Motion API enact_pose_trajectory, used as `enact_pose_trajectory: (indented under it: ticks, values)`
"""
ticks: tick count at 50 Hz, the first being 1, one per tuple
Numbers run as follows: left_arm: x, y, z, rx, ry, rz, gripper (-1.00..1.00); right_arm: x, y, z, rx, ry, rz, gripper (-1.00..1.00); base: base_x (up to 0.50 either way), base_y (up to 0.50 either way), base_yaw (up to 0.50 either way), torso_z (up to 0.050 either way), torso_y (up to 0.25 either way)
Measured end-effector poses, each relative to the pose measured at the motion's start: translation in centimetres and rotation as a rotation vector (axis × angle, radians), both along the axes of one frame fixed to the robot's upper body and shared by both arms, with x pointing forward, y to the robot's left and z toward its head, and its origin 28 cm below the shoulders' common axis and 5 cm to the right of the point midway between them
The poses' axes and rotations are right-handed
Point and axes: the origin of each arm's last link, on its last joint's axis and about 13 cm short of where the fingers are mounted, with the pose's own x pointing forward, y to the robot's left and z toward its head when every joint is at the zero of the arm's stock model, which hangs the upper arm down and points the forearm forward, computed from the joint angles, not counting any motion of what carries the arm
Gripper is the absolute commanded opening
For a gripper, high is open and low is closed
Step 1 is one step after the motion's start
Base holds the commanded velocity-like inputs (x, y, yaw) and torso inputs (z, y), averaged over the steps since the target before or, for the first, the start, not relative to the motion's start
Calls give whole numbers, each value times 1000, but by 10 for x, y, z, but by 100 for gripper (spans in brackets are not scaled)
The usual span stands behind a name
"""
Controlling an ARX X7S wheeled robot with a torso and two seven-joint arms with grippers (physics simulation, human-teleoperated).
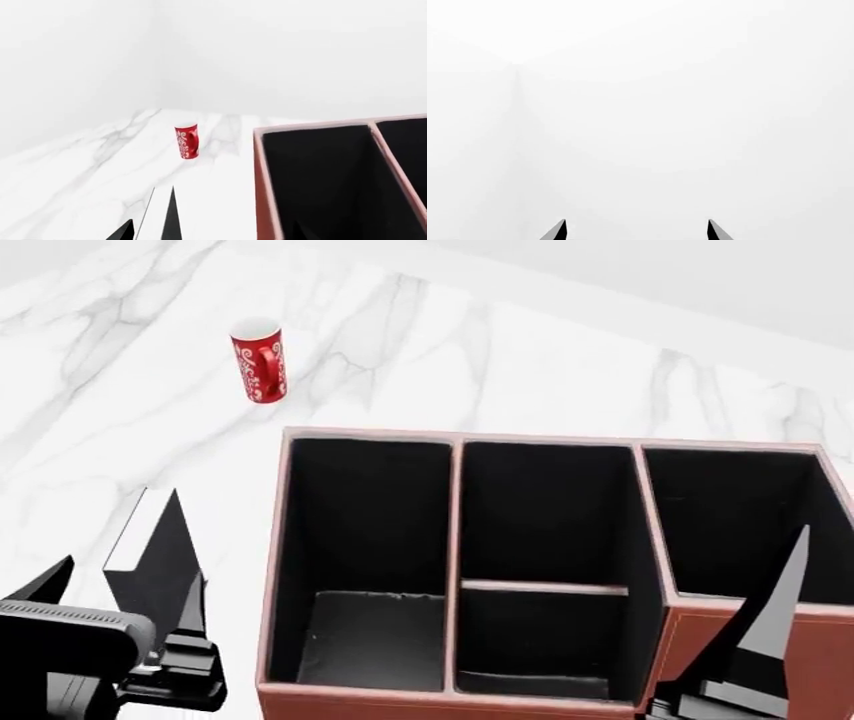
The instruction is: Pick up the book and place it in the left compartment of the caddy.
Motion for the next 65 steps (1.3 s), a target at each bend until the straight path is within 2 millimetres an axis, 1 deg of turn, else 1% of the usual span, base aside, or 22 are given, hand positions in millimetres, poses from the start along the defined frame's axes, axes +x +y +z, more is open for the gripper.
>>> enact_pose_trajectory:
  ticks: [20,48,65]
  values:
    - [23,3,-7,14,32,15,100,0,1,-1,-2,2,5,100,0,0,0,0,0]
    - [40,11,-27,14,86,45,100,1,1,-1,-4,7,11,100,0,0,0,0,0]
    - [50,18,-35,16,108,61,100,1,2,-2,-6,10,11,100,0,0,0,0,0]
